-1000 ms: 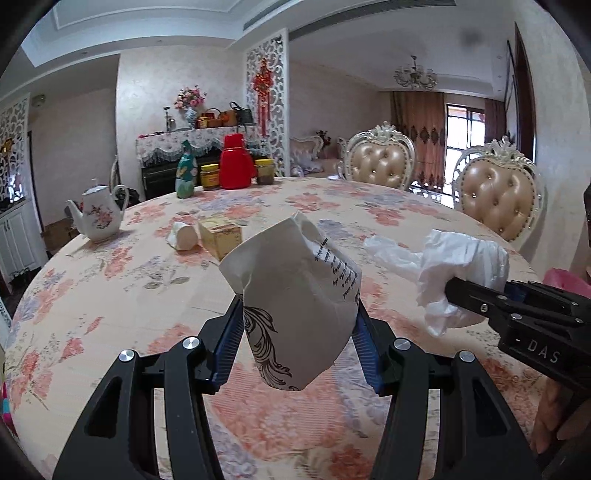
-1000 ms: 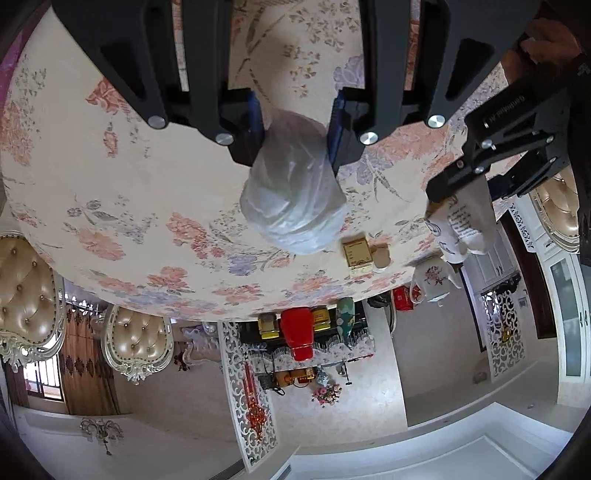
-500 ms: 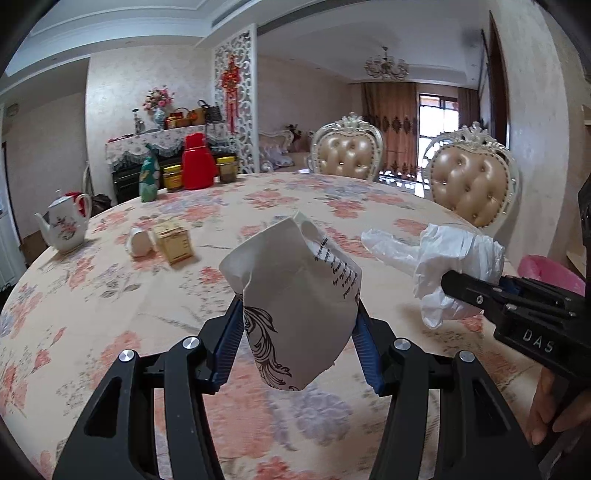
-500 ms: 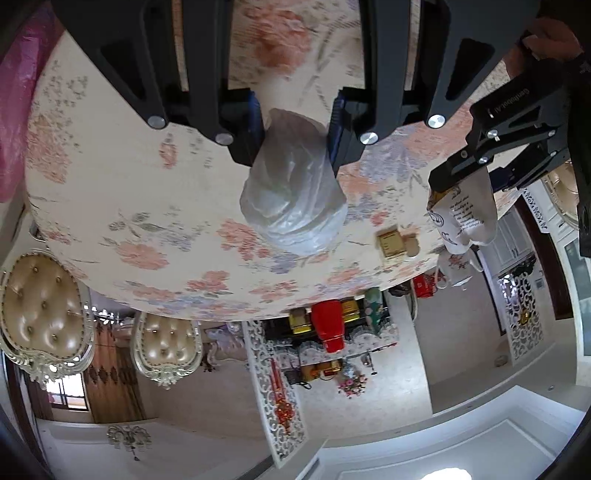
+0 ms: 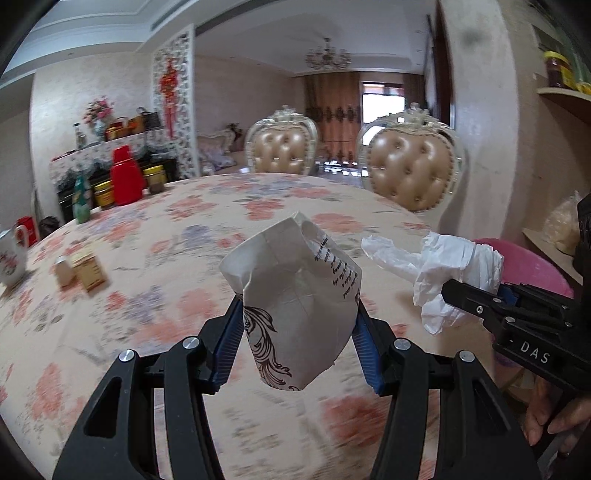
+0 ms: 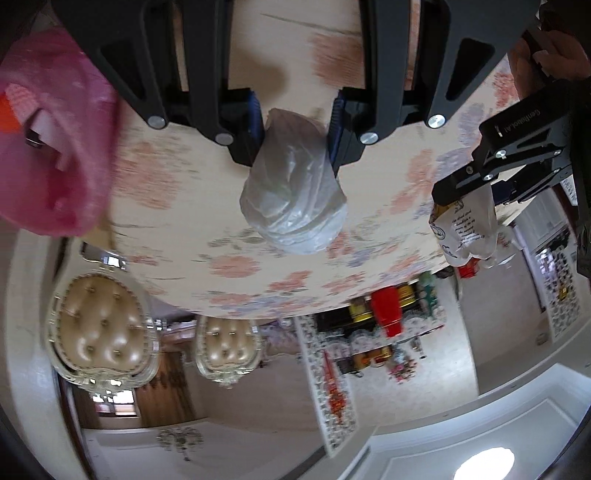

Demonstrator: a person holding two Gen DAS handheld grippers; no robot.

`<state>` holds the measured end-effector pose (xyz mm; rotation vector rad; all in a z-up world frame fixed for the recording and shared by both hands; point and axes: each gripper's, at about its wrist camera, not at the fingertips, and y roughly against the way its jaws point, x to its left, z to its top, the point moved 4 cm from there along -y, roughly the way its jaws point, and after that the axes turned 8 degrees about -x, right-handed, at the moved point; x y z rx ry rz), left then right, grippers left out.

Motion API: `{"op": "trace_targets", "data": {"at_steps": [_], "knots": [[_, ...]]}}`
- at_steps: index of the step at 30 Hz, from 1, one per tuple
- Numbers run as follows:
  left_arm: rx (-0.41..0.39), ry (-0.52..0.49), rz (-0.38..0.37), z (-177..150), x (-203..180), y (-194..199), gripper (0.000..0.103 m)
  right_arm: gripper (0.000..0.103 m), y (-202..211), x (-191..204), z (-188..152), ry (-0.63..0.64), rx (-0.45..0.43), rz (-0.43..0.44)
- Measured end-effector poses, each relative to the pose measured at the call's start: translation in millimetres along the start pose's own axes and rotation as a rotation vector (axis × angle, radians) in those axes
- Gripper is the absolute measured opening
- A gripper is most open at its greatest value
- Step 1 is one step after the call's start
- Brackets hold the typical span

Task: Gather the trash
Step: 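Carry both items to the pink bin and open both tools to drop them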

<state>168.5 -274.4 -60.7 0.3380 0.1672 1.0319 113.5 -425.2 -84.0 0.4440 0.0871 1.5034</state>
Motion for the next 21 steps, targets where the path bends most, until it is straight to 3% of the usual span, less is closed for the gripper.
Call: {"op": "trace_targets", "data": {"at_steps": [11, 21], "knots": [[-0.013, -0.089, -0.200, 17.2, -96.7, -34.4, 0.053, 0.029, 56.4, -73.3, 6.8, -0.048, -0.095, -0.160], [-0.005, -0.149, -0.419, 37.3, -197.1, -68.2, 0.053, 0.030, 110.3, -164.1, 3.1, -0.105, -0.139, -0.399]]}}
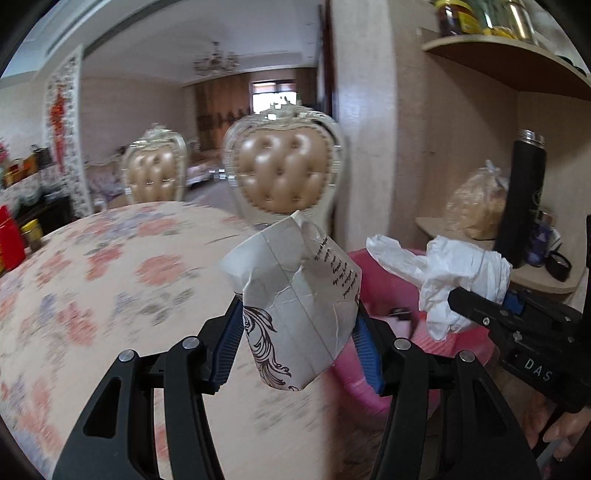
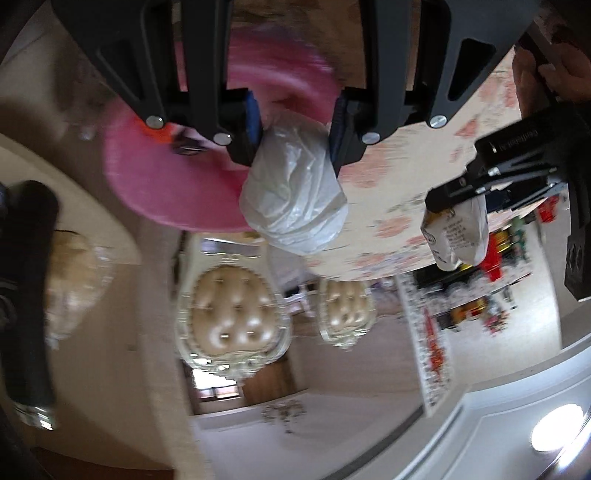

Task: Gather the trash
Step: 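Carry both items to the pink bin and open both tools to drop them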

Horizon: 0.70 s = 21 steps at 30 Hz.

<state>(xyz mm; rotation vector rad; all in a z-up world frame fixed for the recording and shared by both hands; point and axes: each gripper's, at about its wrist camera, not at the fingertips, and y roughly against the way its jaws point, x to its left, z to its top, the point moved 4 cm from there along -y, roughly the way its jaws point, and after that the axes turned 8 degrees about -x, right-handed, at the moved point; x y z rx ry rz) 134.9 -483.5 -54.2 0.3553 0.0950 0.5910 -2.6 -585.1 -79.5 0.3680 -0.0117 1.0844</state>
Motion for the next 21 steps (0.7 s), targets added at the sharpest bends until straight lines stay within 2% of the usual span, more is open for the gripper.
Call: {"op": "trace_targets", "data": {"at_steps": [5, 8, 10, 11, 13, 15, 18, 21], "knots": [[0.029, -0.004, -0.093, 7.7, -33.1, -39.9, 0.054, 0.033, -1.7, -36.9, -1.8, -0.026, 0.010, -0.065], [0.059, 0.006, -0.119, 7.4, -46.4, -65.3, 0.054, 0.036, -6.6, -50.8, -4.2, -0.028, 0.018, -0.082], [0.084, 0.008, -0.141, 6.3, -55.1, -81.8, 0.055, 0.042, -10.2, -59.2, -3.4, -0.046, 0.019, -0.078], [0.102, 0.001, -0.139, 4.5, -59.2, -92.2, 0.056, 0.051, -12.7, -61.5, -2.5, -0.060, 0.016, -0.073], [0.120, -0.003, -0.129, 2.0, -57.8, -99.9, 0.067, 0.063, -12.1, -71.0, 0.0, -0.085, 0.006, -0.087], [0.114, 0.016, -0.110, 0.0, -53.3, -102.0, 0.082, 0.063, -9.2, -76.3, 3.1, -0.105, -0.007, -0.092], [0.086, 0.025, -0.054, -1.4, -40.9, -94.2, 0.088, 0.063, -4.3, -78.0, 5.8, -0.100, -0.012, -0.101], [0.085, 0.037, -0.032, -3.4, -24.0, -81.8, 0.091, 0.063, -0.4, -73.8, 6.7, -0.104, -0.010, -0.097]]}}
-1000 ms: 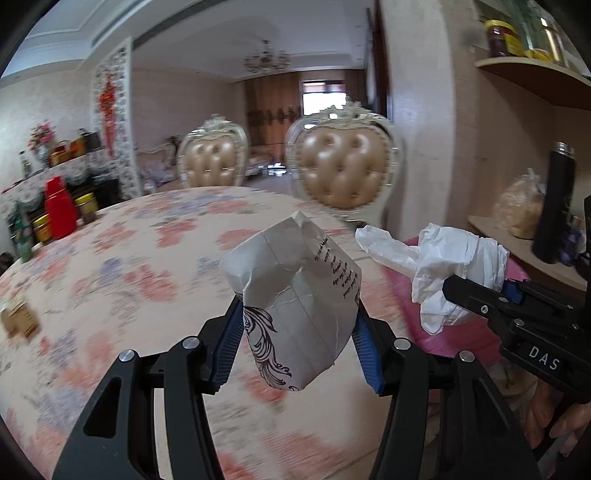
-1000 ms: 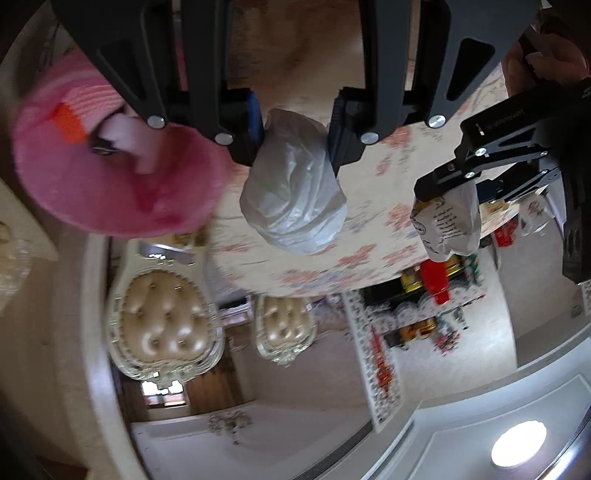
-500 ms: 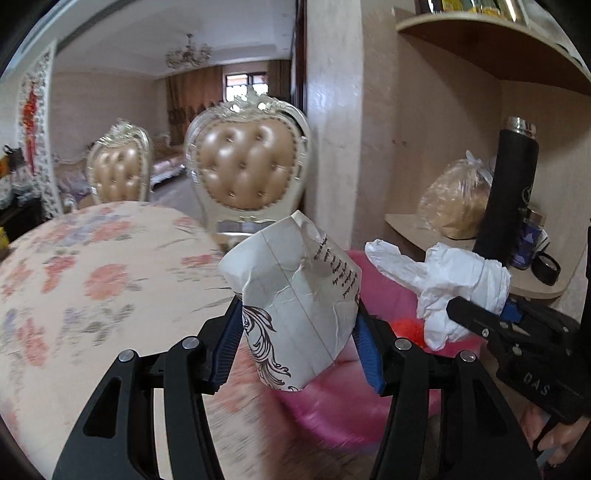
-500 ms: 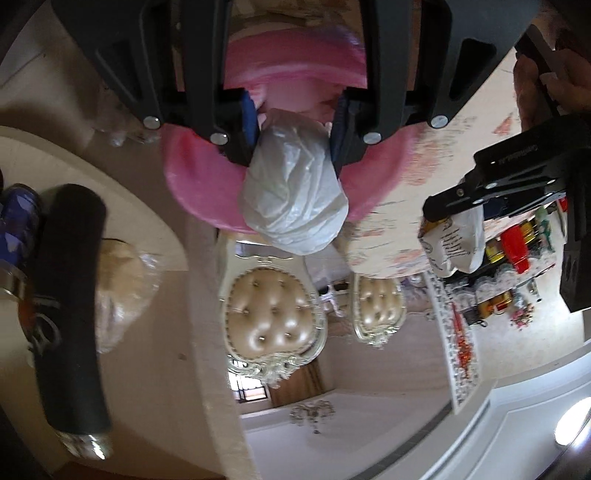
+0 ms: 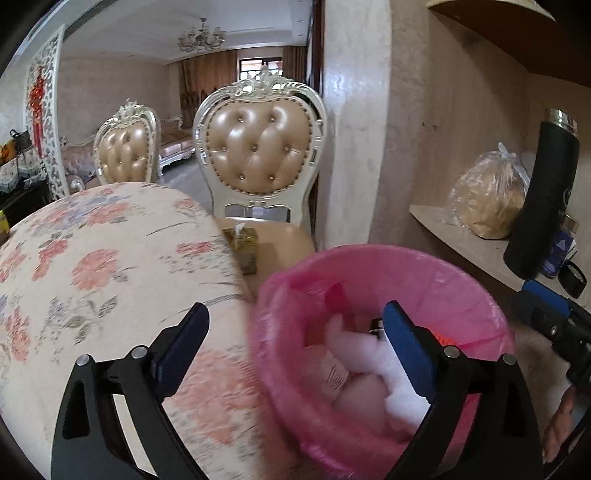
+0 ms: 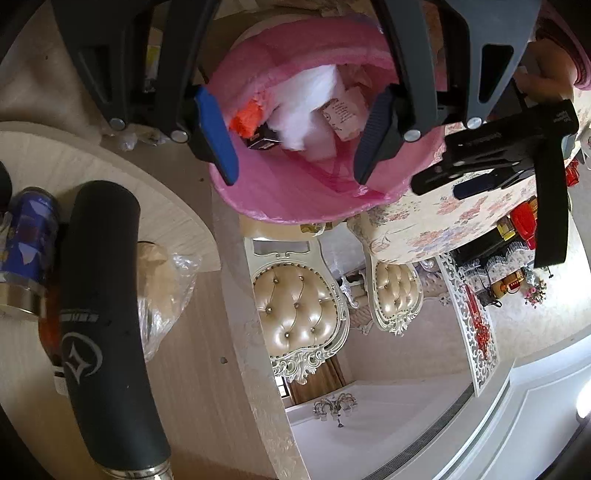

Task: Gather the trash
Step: 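Carry both items to the pink bin and open both tools to drop them, then move both open tools back to the table toward the yellow box and paper cup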

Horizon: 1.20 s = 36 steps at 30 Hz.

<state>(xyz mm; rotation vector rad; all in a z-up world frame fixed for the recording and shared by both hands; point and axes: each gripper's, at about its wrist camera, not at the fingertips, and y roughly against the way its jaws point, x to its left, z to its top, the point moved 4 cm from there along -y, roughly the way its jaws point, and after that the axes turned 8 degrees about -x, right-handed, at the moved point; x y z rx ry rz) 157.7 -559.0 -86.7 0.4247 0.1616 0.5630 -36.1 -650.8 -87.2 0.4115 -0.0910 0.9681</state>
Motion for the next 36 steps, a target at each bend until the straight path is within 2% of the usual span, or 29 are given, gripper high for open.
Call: {"op": "trace_targets", "data": {"at_steps": [4, 11, 14, 17, 20, 24, 30, 33, 36], "knots": [[0.003, 0.037, 0.048, -1.6, 29.6, 20.9, 0.093, 0.063, 6.0, 23.0, 1.0, 0.026, 0.007, 0.024], [-0.010, 0.093, 0.155, -7.2, 93.8, 74.1, 0.093, 0.066, 9.0, 93.0, -2.1, 0.101, 0.031, 0.120], [-0.015, 0.111, 0.205, -13.5, 124.3, 101.3, 0.093, 0.067, 8.1, 130.7, -7.6, 0.136, 0.051, 0.170], [-0.015, 0.123, 0.263, -22.9, 155.2, 130.3, 0.094, 0.072, 5.5, 171.7, -17.6, 0.171, 0.084, 0.229], [-0.018, 0.115, 0.330, -34.8, 186.6, 162.9, 0.094, 0.072, 3.4, 218.9, -30.7, 0.209, 0.125, 0.311], [-0.009, 0.105, 0.485, -56.8, 242.3, 210.6, 0.094, 0.073, -5.7, 295.5, -46.8, 0.272, 0.172, 0.434], [-0.001, 0.228, 0.675, -91.3, 337.8, 283.9, 0.094, 0.073, -23.4, 406.1, -69.4, 0.333, 0.246, 0.600], [0.016, 0.279, 0.769, -107.5, 383.5, 315.8, 0.094, 0.073, -32.6, 460.6, -88.6, 0.363, 0.304, 0.667], [0.038, 0.296, 0.857, -116.6, 430.1, 343.9, 0.094, 0.073, -43.6, 505.6, -105.0, 0.398, 0.348, 0.695]]}}
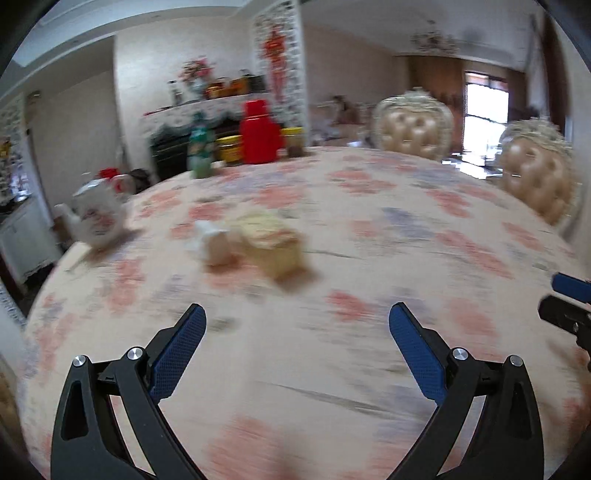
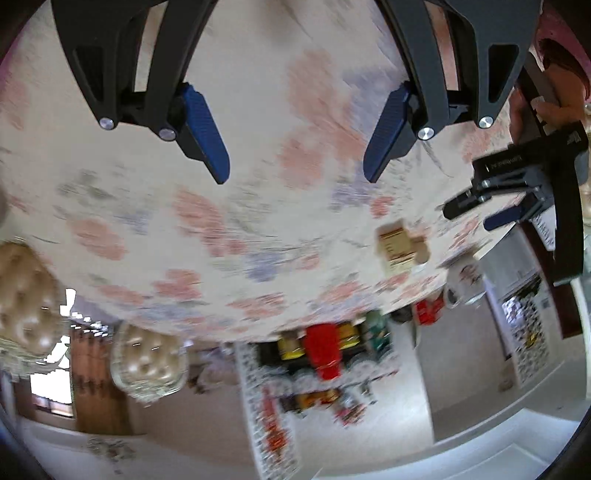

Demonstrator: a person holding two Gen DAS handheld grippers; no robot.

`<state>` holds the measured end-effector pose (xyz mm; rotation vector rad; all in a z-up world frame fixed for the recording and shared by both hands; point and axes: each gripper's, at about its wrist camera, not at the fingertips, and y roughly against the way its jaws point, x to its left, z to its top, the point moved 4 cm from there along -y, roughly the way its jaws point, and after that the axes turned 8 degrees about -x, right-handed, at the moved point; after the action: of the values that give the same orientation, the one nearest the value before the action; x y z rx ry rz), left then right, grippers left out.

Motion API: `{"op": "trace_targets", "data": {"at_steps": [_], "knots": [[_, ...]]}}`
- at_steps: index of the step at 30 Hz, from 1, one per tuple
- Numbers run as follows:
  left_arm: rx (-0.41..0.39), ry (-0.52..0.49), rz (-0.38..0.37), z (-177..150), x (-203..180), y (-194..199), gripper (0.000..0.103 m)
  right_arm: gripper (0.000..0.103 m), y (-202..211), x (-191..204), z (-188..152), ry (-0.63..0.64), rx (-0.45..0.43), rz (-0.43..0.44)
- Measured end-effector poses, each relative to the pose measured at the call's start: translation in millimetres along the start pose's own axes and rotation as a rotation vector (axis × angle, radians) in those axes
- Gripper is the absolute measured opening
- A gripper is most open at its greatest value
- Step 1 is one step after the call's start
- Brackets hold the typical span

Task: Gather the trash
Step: 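Move both open tools back to the table toward the yellow box and paper cup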

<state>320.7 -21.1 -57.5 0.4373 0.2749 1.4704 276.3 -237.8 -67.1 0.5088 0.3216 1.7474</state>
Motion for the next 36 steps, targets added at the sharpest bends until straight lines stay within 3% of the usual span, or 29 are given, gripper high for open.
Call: {"op": "trace_targets", "data": {"at_steps": [4, 8, 13, 18, 30, 31, 33, 36], "knots": [[-0.008, 0.053, 0.177, 11.8, 67.6, -26.5, 0.094, 0.073, -46.3, 34.4, 15.2, 0.036, 0.027, 0.037], [-0.038, 0.128, 0.272, 8.6, 110.5, -27.4, 0.094, 0.073, -97.5, 71.5, 31.3, 0.081, 0.058, 0.058], [-0.027, 0.247, 0.286, -7.6, 143.2, -24.8, 0.094, 0.073, -148.3, 108.9, 42.3, 0.091, 0.106, 0.111], [-0.065, 0.300, 0.271, -5.8, 141.7, -20.3, 0.094, 0.073, -192.5, 138.4, 47.4, 0.109, 0.135, 0.119], [-0.040, 0.287, 0.300, -12.5, 141.9, -31.4, 0.094, 0.073, -253.0, 152.7, 56.5, 0.144, 0.231, 0.117], [-0.041, 0.284, 0.299, -12.6, 141.7, -31.6, 0.094, 0.072, -254.0, 152.8, 56.0, 0.147, 0.236, 0.129], [-0.038, 0.287, 0.287, -12.8, 141.2, -32.6, 0.094, 0.050, -251.8, 153.2, 56.2, 0.162, 0.231, 0.156], [-0.030, 0.302, 0.271, -14.2, 141.3, -33.8, 0.094, 0.051, -233.4, 148.4, 59.6, 0.173, 0.178, 0.183]]}}
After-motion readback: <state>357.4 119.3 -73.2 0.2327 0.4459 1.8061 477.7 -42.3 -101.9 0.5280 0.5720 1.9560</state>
